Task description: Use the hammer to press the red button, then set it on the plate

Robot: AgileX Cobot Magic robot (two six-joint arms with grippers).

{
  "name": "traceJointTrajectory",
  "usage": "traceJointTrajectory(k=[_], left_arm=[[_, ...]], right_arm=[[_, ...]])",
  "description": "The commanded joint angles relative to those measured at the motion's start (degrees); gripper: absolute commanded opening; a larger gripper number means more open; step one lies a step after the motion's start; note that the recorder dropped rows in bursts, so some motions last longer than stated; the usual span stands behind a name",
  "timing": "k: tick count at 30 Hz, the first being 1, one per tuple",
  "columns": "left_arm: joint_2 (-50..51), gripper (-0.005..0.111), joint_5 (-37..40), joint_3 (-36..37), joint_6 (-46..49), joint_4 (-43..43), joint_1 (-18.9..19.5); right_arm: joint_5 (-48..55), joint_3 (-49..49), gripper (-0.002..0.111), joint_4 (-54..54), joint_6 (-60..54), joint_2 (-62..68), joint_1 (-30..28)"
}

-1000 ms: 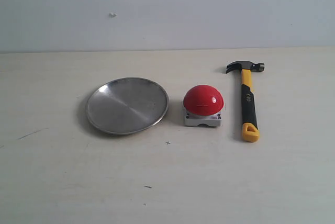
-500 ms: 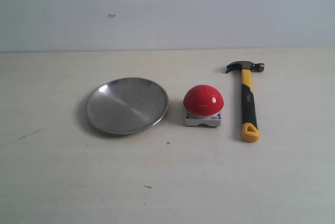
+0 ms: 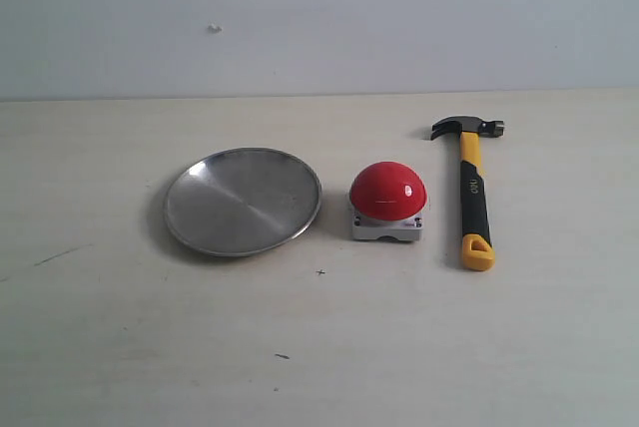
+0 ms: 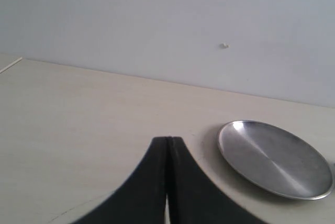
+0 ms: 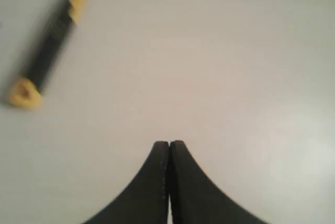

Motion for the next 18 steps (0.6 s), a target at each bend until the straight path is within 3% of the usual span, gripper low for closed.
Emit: traceJointTrajectory(k=[1, 7, 10, 18], left_arm=[[-0.13, 0.000, -0.73, -0.04, -0.47, 0.02, -0.43], [-0.13, 0.000, -0.73, -0.04, -0.47, 0.02, -0.43], [-0.13, 0.000, -0.73, -0.04, -0.47, 0.02, -0.43], [-0.13, 0.000, -0.73, -0.04, -0.47, 0.02, -0.43]], right_arm=[[13.79, -2.18, 0.005, -10.47, -0.50, 9.62, -0.34], [13.79, -2.12, 0.000, -3.48, -1.10, 16.62, -0.34], [5.87, -2.12, 0.000, -0.40, 0.38, 20.82, -0.34], [-34.55, -2.12, 0.013, -6.21, 9.22, 26.37, -0.34]])
